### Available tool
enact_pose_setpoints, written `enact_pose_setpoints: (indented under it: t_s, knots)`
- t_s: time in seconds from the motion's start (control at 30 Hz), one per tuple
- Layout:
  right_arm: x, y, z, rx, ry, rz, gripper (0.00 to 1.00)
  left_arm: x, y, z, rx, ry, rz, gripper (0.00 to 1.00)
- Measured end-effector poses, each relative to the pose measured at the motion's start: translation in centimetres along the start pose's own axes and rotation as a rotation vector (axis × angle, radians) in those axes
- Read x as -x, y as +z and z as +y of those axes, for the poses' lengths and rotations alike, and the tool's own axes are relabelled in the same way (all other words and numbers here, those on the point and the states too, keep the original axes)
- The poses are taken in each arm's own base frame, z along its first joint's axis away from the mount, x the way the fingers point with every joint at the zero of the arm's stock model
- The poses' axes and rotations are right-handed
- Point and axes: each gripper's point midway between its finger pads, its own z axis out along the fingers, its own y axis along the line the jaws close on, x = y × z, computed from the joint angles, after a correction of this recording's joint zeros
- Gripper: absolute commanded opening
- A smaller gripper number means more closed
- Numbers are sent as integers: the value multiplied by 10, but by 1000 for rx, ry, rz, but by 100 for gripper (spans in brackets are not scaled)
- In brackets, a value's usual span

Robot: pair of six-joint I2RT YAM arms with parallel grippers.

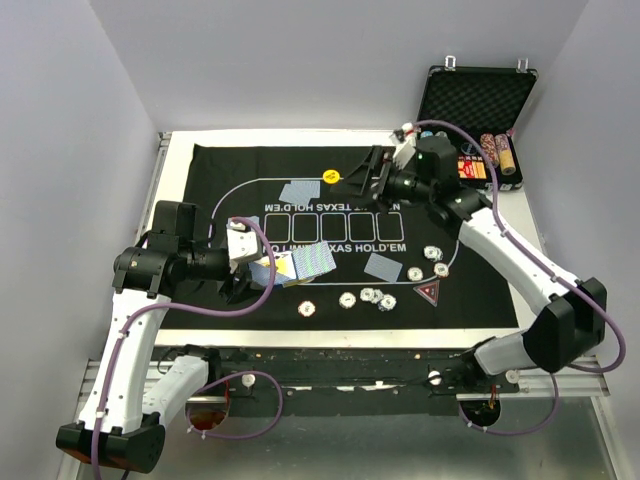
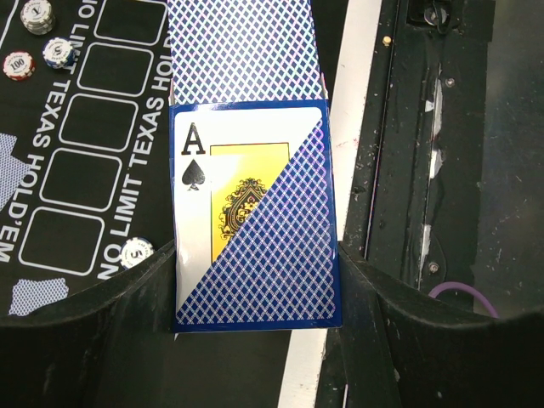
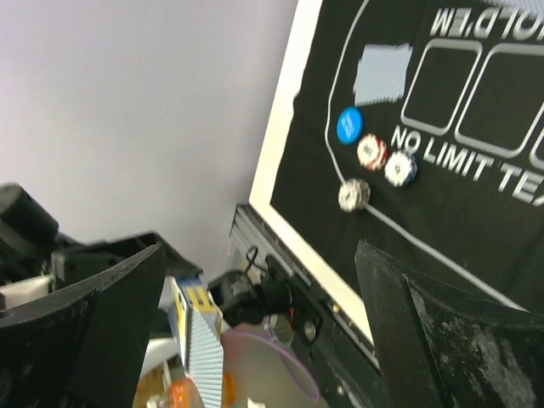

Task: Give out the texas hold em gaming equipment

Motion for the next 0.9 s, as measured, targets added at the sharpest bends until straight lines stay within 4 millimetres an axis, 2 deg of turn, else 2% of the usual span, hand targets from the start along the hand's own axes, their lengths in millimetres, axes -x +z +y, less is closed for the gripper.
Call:
enact_pose_setpoints:
  t_s: [0.2, 0.33, 0.47, 0.63, 0.77, 0.9]
  knots:
    - [-68, 1, 12, 4, -24, 149, 100, 0, 0, 0, 0, 0, 0, 19]
    - [-103, -4, 24, 27, -48, 218, 100, 0, 0, 0, 0, -1, 0, 19]
    - [-119, -7, 30, 35, -55, 241, 99, 0, 0, 0, 0, -1, 0, 19]
    - [-141, -5, 27, 21, -46, 280, 94, 0, 0, 0, 0, -1, 0, 20]
    - [-157, -4, 21, 5, -26, 315, 84, 0, 0, 0, 0, -1, 0, 19]
    - [-158, -3, 23, 8, -11, 313, 71, 0, 0, 0, 0, -1, 1, 19]
